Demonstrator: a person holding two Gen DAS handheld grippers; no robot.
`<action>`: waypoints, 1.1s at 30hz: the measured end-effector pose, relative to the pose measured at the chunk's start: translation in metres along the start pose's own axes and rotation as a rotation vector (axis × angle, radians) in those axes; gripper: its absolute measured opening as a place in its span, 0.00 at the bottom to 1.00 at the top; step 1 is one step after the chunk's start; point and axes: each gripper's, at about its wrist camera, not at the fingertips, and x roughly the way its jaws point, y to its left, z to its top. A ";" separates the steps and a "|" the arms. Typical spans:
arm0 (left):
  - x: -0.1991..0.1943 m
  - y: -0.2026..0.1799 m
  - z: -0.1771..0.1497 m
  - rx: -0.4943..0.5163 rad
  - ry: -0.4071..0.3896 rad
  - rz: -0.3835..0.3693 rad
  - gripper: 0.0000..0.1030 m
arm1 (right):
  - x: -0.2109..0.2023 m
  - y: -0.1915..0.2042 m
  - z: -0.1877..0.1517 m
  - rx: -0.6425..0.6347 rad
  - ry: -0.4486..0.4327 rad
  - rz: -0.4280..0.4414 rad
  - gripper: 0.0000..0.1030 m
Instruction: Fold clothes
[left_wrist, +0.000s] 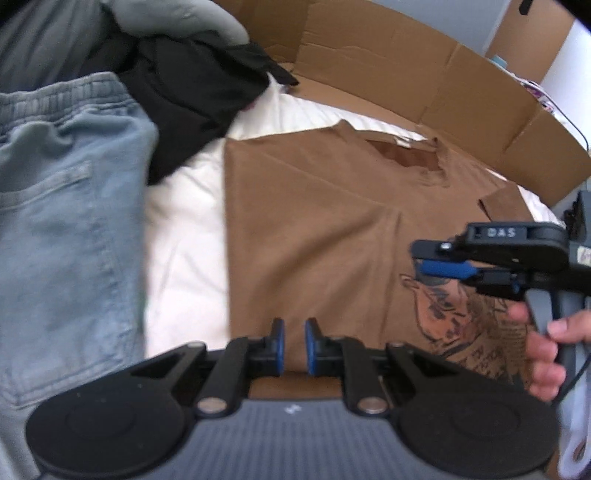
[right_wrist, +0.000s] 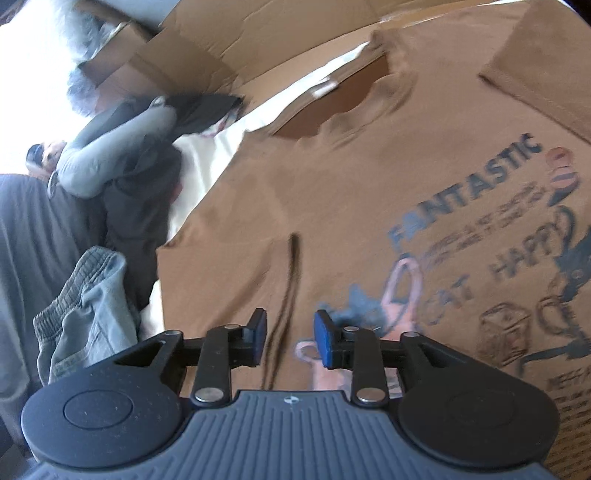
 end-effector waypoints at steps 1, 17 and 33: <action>0.004 -0.001 -0.001 -0.007 -0.006 -0.013 0.12 | 0.005 0.006 -0.001 -0.019 0.009 -0.003 0.35; 0.041 -0.034 -0.043 0.066 0.030 -0.097 0.12 | 0.023 0.022 -0.007 -0.312 0.130 -0.174 0.15; -0.023 -0.059 -0.009 -0.001 0.027 -0.032 0.35 | -0.094 0.048 0.050 -0.563 0.249 -0.111 0.50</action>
